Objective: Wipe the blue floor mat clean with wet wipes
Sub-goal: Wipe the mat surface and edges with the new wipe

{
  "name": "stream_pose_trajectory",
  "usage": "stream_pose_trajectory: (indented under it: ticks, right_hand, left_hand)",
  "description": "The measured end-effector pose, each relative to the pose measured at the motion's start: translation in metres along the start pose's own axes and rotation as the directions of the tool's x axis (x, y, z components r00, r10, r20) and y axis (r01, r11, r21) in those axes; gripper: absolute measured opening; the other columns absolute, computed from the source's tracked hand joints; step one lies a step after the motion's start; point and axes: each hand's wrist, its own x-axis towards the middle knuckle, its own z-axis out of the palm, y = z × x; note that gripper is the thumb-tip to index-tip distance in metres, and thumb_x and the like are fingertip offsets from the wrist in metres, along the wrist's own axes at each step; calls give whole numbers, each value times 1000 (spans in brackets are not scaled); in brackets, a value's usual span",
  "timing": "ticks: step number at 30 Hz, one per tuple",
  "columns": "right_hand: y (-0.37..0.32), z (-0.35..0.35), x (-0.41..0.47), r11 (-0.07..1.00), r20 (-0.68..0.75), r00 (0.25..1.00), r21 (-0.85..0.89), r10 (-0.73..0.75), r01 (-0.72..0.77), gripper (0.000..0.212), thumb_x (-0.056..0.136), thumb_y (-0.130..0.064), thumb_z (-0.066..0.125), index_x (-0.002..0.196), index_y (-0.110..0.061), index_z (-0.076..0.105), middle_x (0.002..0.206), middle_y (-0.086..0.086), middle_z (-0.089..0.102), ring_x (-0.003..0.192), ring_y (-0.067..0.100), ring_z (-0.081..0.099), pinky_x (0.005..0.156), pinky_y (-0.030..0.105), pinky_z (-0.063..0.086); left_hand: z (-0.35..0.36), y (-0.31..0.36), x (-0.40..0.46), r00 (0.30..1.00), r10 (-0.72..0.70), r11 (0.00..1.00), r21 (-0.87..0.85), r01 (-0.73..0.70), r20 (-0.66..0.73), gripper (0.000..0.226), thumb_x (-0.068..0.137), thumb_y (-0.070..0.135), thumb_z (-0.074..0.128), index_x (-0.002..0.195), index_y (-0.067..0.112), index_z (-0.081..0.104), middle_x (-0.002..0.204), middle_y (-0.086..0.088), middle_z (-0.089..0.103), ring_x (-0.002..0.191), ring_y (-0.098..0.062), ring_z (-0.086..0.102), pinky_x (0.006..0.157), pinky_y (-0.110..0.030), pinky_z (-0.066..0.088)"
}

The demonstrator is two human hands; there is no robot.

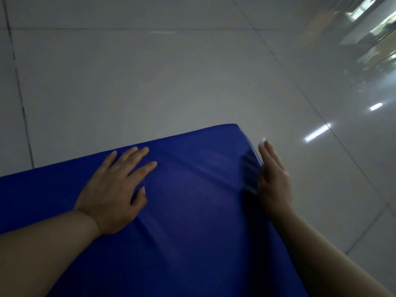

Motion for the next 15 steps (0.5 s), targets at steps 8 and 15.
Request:
stream_pose_trajectory:
  ticks: [8,15]
  right_hand:
    - [0,29,-11,970,71,997,-245,21,-3,57,102,-40,23,153,-18,9,161,-2,1,147,9,-1,115,21,-4]
    - [2,28,-8,987,31,999,-159,40,-35,54,102,-35,27,152,-16,19,160,0,13,146,14,11,118,28,5]
  left_hand:
    - [2,-1,0,1000,-28,997,68,26,15,60,87,38,31,138,13,50,151,-9,35,139,-26,30,117,-27,-4]
    - [-3,70,-25,972,-225,969,86,231,-71,43,90,9,54,133,4,53,150,-23,33,138,-39,29,113,-56,15]
